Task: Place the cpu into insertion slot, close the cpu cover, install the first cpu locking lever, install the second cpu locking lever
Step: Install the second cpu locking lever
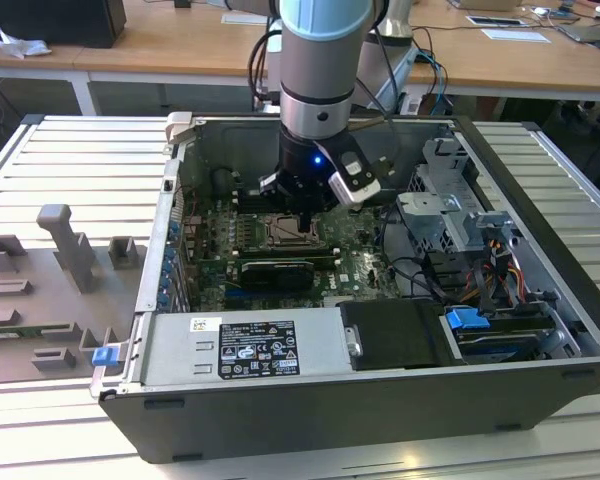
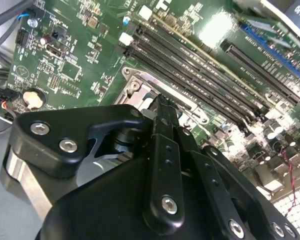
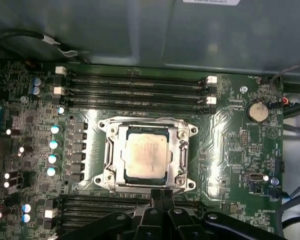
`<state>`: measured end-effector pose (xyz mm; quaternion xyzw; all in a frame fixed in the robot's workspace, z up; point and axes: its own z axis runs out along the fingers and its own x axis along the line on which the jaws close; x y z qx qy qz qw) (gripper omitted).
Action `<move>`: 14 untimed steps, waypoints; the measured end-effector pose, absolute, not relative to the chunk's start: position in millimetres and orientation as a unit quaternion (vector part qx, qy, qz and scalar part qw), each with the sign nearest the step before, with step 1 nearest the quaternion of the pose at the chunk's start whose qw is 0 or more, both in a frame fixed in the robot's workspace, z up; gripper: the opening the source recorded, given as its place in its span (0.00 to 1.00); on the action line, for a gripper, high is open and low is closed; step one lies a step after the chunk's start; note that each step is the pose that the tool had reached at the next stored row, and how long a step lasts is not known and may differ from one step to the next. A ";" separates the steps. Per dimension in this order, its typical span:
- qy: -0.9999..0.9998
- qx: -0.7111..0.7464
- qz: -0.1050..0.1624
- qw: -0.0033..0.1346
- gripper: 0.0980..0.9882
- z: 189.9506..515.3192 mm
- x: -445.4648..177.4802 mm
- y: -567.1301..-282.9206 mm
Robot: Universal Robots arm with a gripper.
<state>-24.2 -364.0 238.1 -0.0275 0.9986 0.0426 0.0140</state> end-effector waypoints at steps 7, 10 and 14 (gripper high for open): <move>0.998 -0.028 0.062 0.015 0.01 235.7 -26.4 -372.7; 0.998 -0.028 0.062 0.014 0.01 235.4 -30.6 -377.2; 0.998 -0.029 0.062 0.014 0.01 234.3 -46.3 -380.1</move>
